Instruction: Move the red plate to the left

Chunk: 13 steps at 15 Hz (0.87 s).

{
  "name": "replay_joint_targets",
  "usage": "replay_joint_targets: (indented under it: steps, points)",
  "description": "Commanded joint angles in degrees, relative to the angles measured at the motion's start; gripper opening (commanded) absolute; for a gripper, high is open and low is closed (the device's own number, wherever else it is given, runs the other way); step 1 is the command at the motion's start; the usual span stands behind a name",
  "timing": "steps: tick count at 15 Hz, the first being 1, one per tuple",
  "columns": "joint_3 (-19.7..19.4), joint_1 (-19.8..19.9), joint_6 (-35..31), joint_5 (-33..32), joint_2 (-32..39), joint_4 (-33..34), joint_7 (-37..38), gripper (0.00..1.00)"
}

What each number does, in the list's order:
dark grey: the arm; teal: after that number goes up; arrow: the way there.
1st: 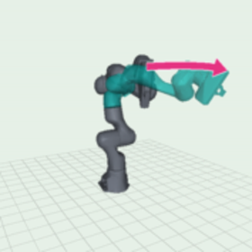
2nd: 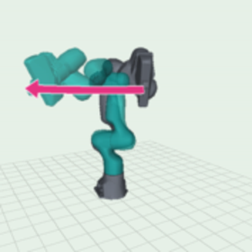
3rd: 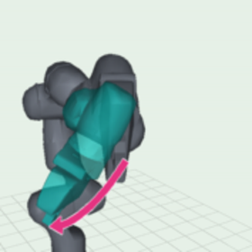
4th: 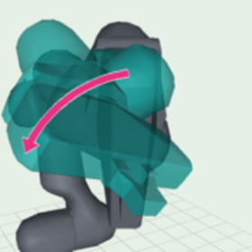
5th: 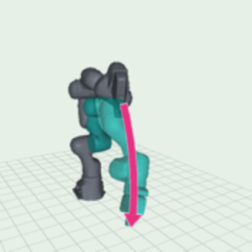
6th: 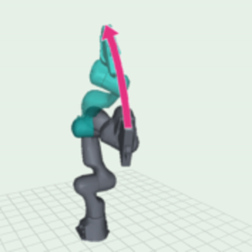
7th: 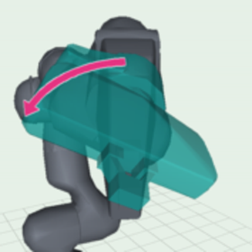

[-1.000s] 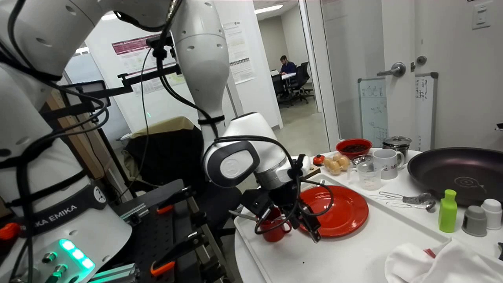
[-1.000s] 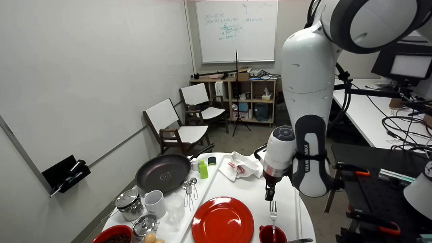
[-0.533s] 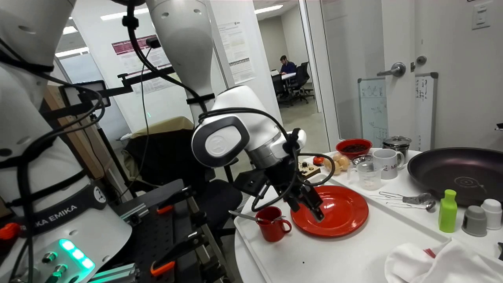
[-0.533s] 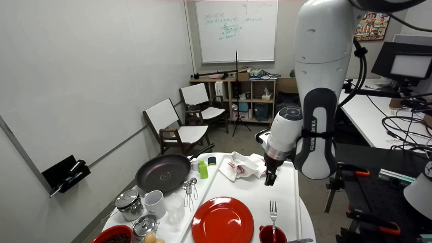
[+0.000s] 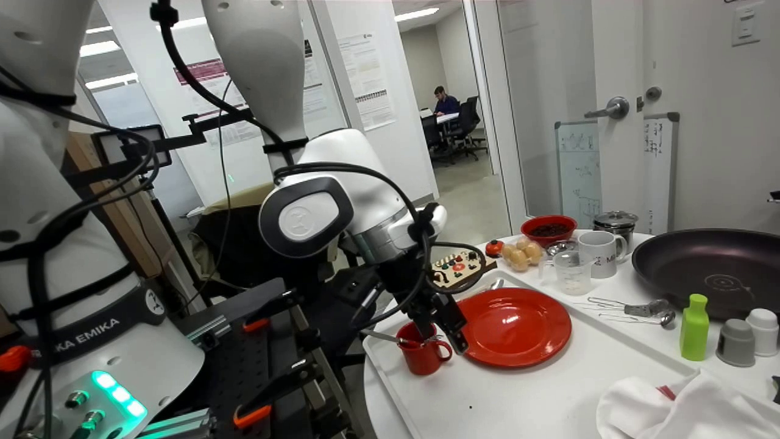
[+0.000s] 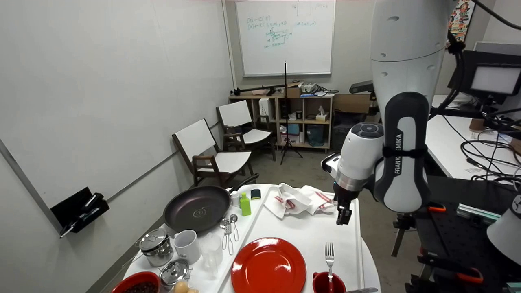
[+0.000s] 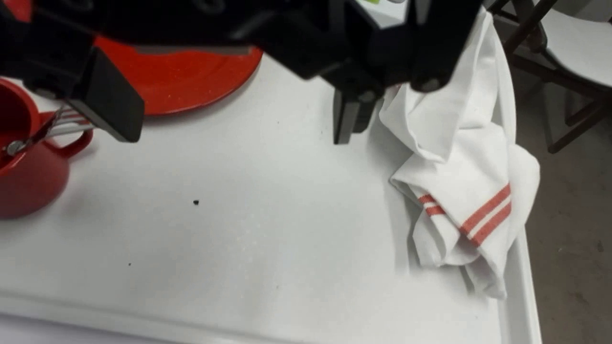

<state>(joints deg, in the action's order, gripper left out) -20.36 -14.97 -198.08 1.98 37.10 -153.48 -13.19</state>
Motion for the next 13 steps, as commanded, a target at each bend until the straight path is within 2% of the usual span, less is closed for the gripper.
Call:
replay_joint_targets:
  steps: [1,8,13]
  points:
    - [-1.01,-3.35,1.76,1.42,-1.78,-4.02,-1.0,1.0]
    - [-5.65,-13.5,9.57,2.85,-3.77,-5.63,0.18,1.0]
    - [-9.19,-18.32,12.22,1.47,-6.12,-6.1,1.71,1.0]
